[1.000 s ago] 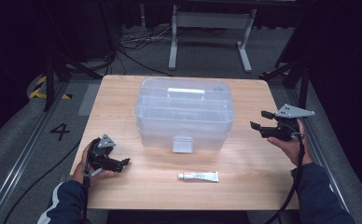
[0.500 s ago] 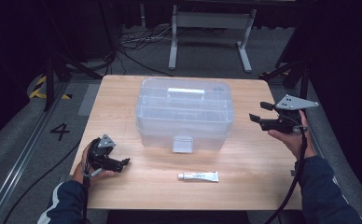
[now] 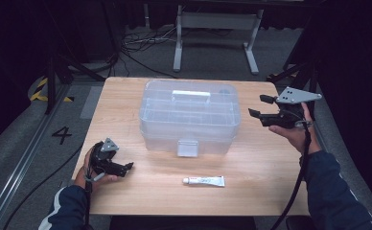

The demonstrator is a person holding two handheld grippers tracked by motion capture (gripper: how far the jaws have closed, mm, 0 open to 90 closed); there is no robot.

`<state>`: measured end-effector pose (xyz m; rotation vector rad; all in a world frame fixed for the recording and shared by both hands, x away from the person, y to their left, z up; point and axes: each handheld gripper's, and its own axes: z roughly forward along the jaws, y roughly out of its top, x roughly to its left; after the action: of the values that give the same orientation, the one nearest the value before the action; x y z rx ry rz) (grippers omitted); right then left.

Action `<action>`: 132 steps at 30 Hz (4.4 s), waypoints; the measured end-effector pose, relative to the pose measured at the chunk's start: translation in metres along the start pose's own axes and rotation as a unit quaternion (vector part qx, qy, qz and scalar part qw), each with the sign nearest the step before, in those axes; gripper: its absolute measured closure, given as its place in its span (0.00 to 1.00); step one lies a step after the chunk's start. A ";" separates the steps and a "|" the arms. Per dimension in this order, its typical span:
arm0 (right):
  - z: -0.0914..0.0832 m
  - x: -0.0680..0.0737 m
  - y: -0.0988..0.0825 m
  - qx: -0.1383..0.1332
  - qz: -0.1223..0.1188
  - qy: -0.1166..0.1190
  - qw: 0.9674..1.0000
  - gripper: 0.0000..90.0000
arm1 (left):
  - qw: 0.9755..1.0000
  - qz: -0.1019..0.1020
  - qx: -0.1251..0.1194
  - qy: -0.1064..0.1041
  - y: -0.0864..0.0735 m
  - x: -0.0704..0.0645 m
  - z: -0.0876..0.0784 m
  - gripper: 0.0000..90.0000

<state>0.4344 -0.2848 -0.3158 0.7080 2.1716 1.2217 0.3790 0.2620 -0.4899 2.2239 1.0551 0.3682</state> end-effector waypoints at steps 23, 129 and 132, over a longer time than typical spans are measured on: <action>0.038 0.030 0.043 0.010 -0.045 0.054 0.997 0.39 | 1.000 -0.001 0.000 0.000 0.000 0.000 0.000 0.01; 0.095 0.034 0.079 0.102 -0.027 0.065 0.992 0.81 | 0.985 0.068 -0.154 -0.049 0.085 -0.051 -0.029 0.61; 0.096 0.034 0.080 0.105 -0.028 0.063 0.992 0.81 | 0.985 0.064 -0.154 -0.044 0.084 -0.051 -0.029 0.64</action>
<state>0.4895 -0.1699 -0.2943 0.6656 2.4346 1.0447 0.3819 0.1954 -0.4119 2.0138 0.7556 0.4524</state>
